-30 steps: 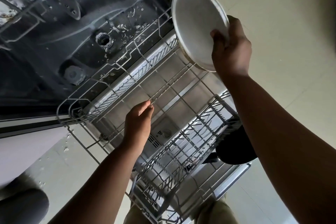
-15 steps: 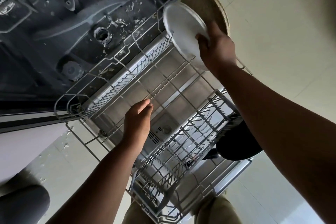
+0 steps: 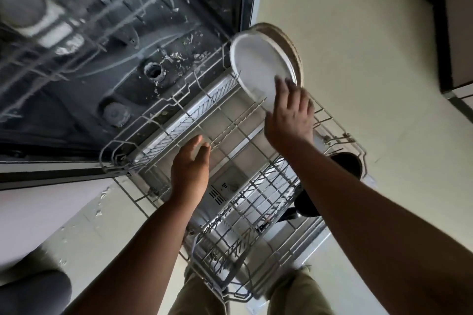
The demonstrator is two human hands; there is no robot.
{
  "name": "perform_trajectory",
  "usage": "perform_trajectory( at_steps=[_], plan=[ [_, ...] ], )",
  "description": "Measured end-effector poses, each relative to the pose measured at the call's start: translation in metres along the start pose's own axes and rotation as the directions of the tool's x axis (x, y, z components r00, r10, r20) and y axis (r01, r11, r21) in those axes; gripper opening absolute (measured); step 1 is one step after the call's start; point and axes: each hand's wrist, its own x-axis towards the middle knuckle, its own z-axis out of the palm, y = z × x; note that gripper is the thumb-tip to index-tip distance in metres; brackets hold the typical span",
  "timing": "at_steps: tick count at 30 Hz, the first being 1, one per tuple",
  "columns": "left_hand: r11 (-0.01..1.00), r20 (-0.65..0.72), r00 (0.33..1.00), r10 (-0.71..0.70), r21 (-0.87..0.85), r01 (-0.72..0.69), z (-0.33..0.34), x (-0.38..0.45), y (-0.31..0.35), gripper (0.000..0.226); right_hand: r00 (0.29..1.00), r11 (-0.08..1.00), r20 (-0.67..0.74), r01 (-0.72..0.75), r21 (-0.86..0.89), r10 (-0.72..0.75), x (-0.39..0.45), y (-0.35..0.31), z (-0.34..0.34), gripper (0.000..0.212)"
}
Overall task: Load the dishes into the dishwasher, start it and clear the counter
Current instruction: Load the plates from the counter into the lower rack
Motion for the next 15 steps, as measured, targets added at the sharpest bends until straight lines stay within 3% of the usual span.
perform_trajectory(
  at_steps=[2, 6, 10, 15],
  plan=[
    [0.970, 0.039, 0.993, 0.113, 0.212, -0.119, -0.017, -0.009, 0.008, 0.049, 0.984, 0.998, 0.168, 0.060, -0.029, -0.055, -0.027, -0.014, -0.010, 0.082],
    [0.761, 0.156, 0.960, 0.234, 0.585, -0.281, -0.072, -0.036, 0.019, 0.067, 0.881, 0.970, 0.415, 0.242, 0.015, -0.227, -0.079, -0.057, -0.048, 0.093],
    [0.578, 0.158, 0.956, 0.247, 0.768, -0.276, -0.149, -0.078, 0.022, 0.077, 0.827, 0.938, 0.453, 0.341, 0.066, -0.333, -0.125, -0.107, -0.103, 0.094],
    [0.501, 0.004, 0.964, 0.265, 0.854, -0.141, -0.221, -0.154, 0.002, 0.086, 0.775, 0.884, 0.471, 0.466, 0.024, -0.422, -0.172, -0.169, -0.150, 0.104]
  ],
)
